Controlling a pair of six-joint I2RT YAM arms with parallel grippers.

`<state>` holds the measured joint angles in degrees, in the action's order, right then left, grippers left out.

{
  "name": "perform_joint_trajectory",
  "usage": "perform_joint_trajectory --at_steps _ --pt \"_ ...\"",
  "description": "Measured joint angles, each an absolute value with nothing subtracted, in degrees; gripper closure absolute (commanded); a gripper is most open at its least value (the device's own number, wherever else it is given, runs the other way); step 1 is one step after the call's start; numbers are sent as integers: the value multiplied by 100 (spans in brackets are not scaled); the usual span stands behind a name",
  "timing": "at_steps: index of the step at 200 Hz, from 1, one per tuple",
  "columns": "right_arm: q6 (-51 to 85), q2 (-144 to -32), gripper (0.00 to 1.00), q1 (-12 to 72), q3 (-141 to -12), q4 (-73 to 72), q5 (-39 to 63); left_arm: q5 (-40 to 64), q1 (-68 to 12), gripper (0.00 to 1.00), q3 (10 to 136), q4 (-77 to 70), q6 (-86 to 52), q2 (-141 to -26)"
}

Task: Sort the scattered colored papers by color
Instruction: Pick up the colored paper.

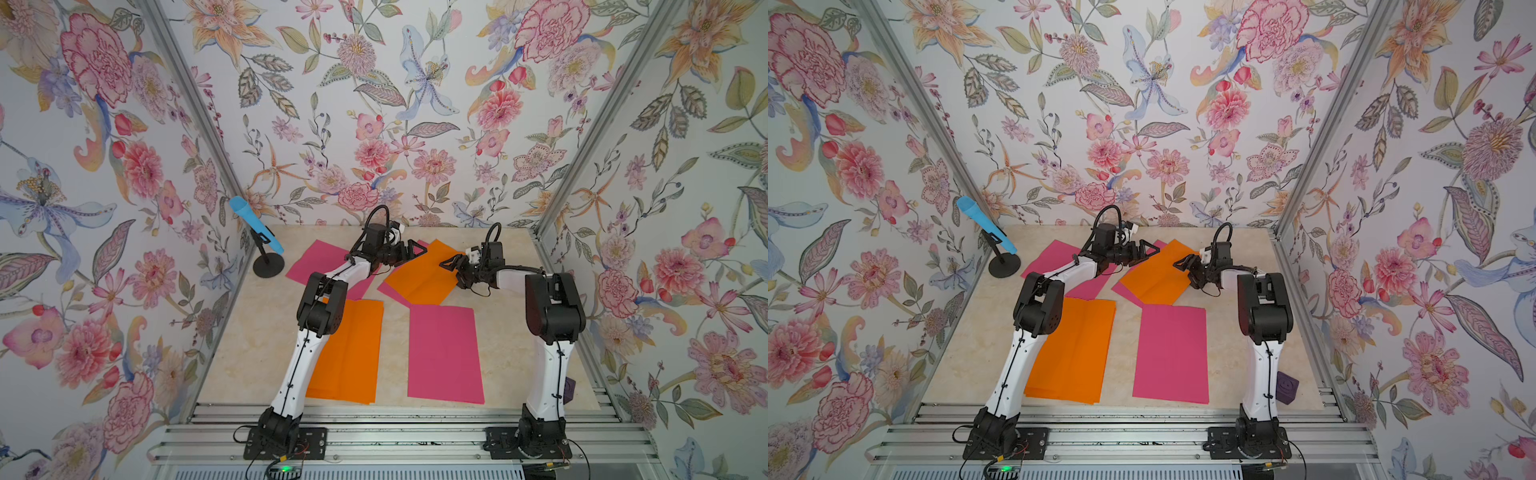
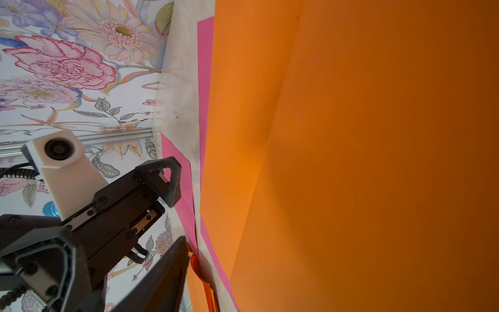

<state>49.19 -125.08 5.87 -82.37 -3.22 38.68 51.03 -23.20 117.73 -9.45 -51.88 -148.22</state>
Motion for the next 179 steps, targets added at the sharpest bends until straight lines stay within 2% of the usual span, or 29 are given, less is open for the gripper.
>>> perform_joint_trajectory --at_steps 13,33,77,147,179 --pt "4751 -12505 42 545 -8562 23 3750 5059 -2320 5 11679 -895 -5129 -14772" --pt "4528 -12505 53 467 -8888 419 3601 5033 -2320 5 11522 -821 -5002 -14641" --pt "4241 -12505 86 355 -8938 1074 3415 5015 -2309 5 11218 -819 -4834 -14333" --pt "3701 -12591 98 296 -10025 2126 3006 4947 -2174 5 10617 -816 -4595 -14007" --pt "3531 -12685 100 204 -10392 2357 2945 4886 -2147 5 10501 -799 -4473 -13957"
